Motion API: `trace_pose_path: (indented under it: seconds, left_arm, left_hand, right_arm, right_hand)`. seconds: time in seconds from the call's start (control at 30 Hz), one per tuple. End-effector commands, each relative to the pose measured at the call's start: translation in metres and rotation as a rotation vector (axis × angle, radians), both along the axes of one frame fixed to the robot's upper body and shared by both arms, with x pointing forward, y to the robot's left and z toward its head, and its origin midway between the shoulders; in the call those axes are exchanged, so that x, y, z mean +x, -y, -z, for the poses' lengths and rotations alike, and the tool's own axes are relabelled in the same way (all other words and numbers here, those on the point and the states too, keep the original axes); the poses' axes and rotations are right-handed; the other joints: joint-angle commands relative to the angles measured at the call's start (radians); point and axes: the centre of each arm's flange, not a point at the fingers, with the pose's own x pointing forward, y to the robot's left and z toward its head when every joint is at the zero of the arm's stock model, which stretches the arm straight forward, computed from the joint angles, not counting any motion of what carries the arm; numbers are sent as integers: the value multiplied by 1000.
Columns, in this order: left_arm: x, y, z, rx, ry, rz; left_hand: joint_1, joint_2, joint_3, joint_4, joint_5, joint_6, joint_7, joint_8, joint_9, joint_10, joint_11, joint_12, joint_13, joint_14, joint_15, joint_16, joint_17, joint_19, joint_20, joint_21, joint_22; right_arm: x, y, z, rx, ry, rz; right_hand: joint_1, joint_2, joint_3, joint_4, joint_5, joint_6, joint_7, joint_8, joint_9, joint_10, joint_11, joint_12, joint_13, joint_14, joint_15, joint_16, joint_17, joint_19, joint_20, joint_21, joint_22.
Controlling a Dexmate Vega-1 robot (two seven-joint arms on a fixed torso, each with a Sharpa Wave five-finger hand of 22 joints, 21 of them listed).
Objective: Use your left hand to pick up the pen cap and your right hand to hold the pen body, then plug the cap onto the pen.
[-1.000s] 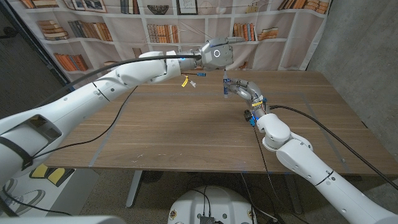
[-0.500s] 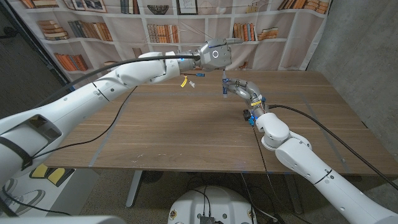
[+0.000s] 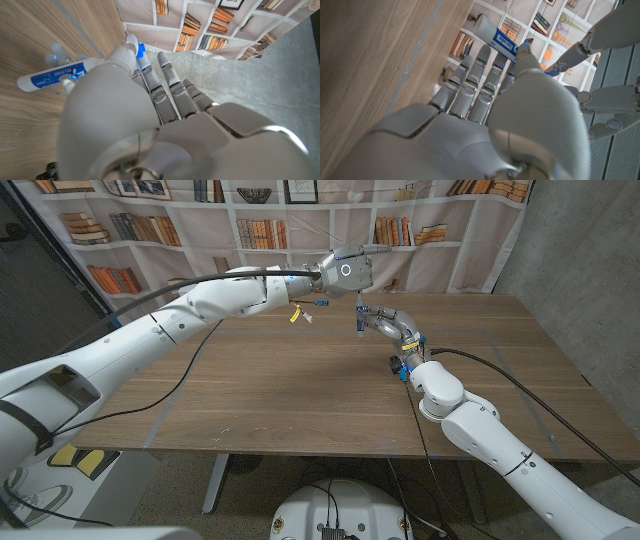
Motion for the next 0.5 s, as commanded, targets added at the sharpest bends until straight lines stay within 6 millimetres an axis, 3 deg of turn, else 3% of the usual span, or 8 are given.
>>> trace_pose_path:
  seconds: [0.03,0.5]
  left_arm:
    - [2,1,3,4,-9,19]
    - [-2,-1,5,3,-6,24]
  left_hand:
    - [5,-2,59,47,7,3,-7,5,3,54,-47,3,53,-1,-117,-1,2,7,-66,0,2]
    - [4,-2,60,48,6,5,-10,7,3,54,-48,2,52,-2,-116,-1,2,7,-65,0,2]
  right_arm:
    - [-1,-1,0,-1,-1,-1]
    - [-1,-4,1,2,-6,-5]
  right_hand:
    - [-2,8,28,19,6,55,-44,4,3,84,-74,6,3,9,-83,-3,3,10,-97,-1,3]
    - [-2,7,30,17,6,54,-44,3,3,84,-74,6,3,9,-85,-3,3,11,-96,0,3]
